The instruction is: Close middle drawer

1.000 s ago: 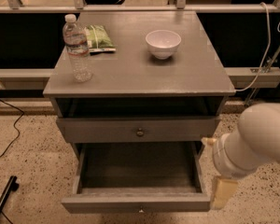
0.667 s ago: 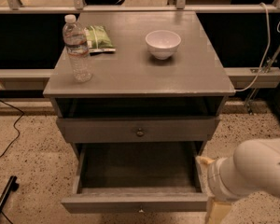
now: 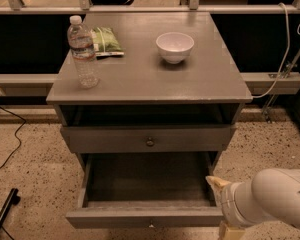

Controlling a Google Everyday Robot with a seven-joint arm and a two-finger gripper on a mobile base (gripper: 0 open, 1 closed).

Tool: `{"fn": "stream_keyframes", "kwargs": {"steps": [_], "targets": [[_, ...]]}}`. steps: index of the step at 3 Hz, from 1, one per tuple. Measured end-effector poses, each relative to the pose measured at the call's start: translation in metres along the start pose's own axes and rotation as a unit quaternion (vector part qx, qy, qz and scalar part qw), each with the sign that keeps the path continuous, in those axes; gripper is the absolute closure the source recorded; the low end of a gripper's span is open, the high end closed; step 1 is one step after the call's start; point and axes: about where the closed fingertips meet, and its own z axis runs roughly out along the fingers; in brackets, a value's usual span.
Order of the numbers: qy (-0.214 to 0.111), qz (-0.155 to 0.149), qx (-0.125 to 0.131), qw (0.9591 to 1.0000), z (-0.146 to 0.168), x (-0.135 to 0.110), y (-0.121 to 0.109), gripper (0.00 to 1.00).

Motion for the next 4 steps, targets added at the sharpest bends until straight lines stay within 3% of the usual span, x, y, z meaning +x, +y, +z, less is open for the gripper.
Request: {"fn": "stream_keyframes", "kwargs": {"steps": [1,2,3,4], "targets": [[-0.015,-0.001,-0.012,0.9998,0.025,-0.003,0.003,0.0],[-0.057,0.002,-0.049,0.9972,0.081,-0.012,0.016,0.0],[-0.097,0.012,-0.074,0.9925,0.115,-0.011,0.03,0.0],[-0.132,0.013,-0.087,0.9874,0.135,-0.015,0.041,0.18]]}}
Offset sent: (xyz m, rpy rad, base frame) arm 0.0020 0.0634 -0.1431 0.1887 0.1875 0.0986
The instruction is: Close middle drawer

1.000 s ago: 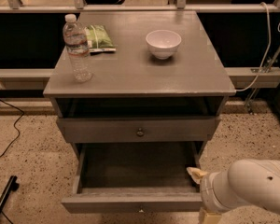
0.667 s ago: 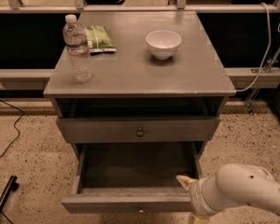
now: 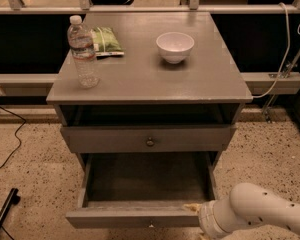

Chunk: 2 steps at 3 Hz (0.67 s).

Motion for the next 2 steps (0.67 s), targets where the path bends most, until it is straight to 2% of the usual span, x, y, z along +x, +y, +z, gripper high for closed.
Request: {"fn": "stream_keyframes", "kwargs": {"steps": [2], "targets": [[-0.034,-0.018,-0.028,0.9989,0.044,-0.009,-0.001,0.65]]}}
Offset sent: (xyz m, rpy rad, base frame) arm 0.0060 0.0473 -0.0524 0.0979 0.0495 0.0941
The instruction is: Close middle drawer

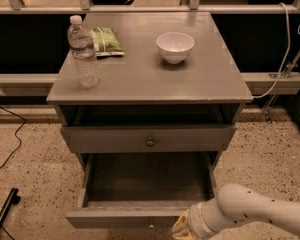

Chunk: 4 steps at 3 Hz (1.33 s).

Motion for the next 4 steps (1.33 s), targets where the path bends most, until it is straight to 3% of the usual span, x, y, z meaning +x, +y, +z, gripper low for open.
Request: {"fn": "stream_keyframes", "kwargs": {"steps": [1,2,4], "targets": [[0.005,-0.004,-0.003,1.0,0.023,-0.009,-0.005,0.88],[0.017,0.009,0.007,0.9998,0.053,-0.015,-0.012,1.0],[0.018,0.035,0.054,0.9978,0.079,-0.018,-0.032,1.0]]}}
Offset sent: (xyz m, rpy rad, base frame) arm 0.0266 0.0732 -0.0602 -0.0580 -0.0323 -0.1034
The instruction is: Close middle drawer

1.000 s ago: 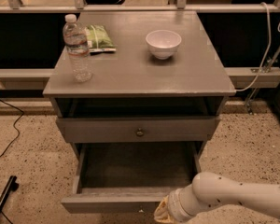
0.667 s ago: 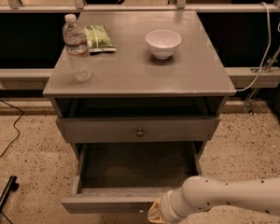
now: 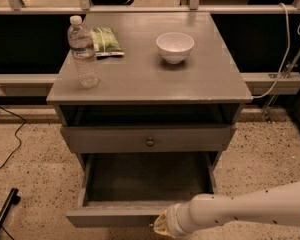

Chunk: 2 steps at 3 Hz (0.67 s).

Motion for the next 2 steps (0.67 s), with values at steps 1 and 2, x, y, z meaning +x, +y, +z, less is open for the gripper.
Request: {"fn": "stream_keyframes", "kwargs": {"steps": [1,2], "targets": [[0.002,0.004,0.015,0.9999,0.003,-0.005,-0.016,1.0],[-0.001,0.007,0.027,0.9996,0.005,-0.009,-0.036,1.0]]}}
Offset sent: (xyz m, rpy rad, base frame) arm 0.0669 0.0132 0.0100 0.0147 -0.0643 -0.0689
